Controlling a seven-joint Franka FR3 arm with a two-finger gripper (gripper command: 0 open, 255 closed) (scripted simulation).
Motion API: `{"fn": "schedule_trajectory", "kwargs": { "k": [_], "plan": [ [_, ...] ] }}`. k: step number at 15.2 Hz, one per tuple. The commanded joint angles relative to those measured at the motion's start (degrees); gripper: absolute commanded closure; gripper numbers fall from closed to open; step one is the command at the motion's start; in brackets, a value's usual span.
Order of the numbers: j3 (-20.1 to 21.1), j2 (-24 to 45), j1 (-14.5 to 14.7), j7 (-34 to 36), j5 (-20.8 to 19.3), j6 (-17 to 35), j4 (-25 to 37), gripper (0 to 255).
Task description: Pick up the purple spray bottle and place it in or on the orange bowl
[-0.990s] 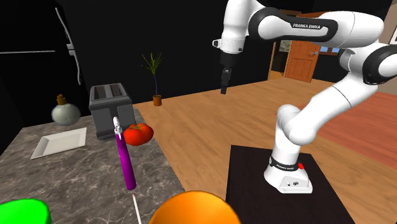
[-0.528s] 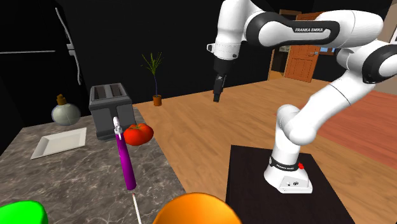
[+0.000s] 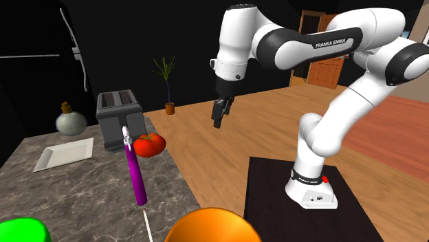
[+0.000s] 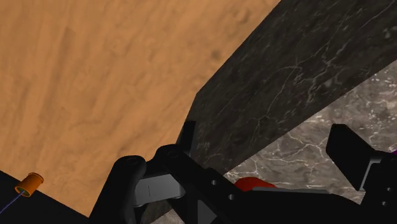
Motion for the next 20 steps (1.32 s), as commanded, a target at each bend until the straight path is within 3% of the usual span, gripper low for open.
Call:
{"fn": "schedule_trajectory", "kwargs": {
  "k": [1,7,13,16,20],
  "plan": [
    [2.9,3.8,-0.9,4.1,-0.4,1.6,2.6,0],
    [12.3,15.4,-3.8,17.2,-4.5,5.0,10.5,0],
    [21.5,31.3,-5.6,32.9,-15.5,4.7,22.2,0],
    [24.1,41.1,-3.5,41.1,-23.6,2.3,29.8,0],
    [23.2,53.9,3.9,49.2,-33.6,-2.7,41.9,0]
  ]
}}
